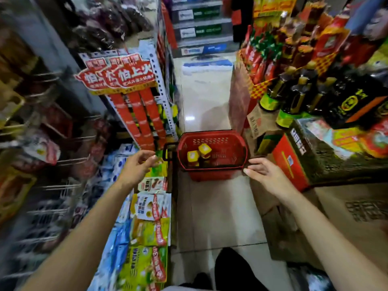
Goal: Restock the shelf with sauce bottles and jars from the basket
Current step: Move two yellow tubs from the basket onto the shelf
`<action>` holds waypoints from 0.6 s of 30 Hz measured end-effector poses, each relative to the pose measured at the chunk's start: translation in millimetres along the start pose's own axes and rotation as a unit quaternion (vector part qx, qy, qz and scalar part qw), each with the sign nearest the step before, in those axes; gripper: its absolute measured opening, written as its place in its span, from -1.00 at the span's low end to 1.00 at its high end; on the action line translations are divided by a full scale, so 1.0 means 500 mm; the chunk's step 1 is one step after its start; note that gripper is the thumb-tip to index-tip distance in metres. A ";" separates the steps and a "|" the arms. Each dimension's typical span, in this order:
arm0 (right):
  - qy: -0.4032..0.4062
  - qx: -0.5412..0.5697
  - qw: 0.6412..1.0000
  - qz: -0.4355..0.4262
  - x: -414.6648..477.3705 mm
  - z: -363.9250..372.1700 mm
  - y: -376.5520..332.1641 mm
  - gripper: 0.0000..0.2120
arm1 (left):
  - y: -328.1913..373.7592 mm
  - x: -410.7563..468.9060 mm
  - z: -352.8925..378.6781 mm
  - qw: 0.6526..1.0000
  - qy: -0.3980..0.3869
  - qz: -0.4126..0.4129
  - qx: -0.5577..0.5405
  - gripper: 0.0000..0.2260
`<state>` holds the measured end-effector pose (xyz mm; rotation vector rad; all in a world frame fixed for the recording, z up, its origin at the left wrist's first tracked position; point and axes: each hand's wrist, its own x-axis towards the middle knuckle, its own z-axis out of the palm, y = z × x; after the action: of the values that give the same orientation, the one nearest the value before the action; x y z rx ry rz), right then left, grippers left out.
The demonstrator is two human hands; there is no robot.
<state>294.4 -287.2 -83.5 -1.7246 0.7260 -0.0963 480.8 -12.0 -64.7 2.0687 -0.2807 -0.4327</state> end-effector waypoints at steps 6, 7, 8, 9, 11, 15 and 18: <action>-0.017 -0.012 0.999 0.047 0.233 0.008 0.025 -0.66 | -0.035 0.221 0.050 0.998 -0.026 -0.043 0.027 -0.86; -0.015 -0.011 0.998 0.060 0.287 0.007 0.037 -0.67 | -0.040 0.274 0.068 0.997 -0.033 -0.055 0.036 -0.87; -0.014 -0.008 0.997 0.073 0.338 0.007 0.049 -0.68 | -0.047 0.322 0.087 0.996 -0.038 -0.065 0.040 -0.89; -0.014 -0.005 0.996 0.087 0.386 0.009 0.062 -0.69 | -0.054 0.366 0.108 0.995 -0.042 -0.077 0.045 -0.90; -0.014 0.007 0.992 0.128 0.483 0.017 0.093 -0.68 | -0.077 0.459 0.161 0.991 -0.053 -0.109 0.049 -0.92; -0.019 -0.002 0.978 0.206 0.658 0.044 0.160 -0.63 | -0.145 0.620 0.276 0.981 -0.084 -0.163 0.065 -0.79; -0.038 -0.013 0.970 0.242 0.767 0.076 0.221 -0.64 | -0.211 0.709 0.353 0.973 -0.102 -0.200 0.058 -0.75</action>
<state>572.4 -462.7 -312.6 -1.5215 1.0711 0.3158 733.1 -226.4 -306.0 2.1995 -0.0053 -0.8937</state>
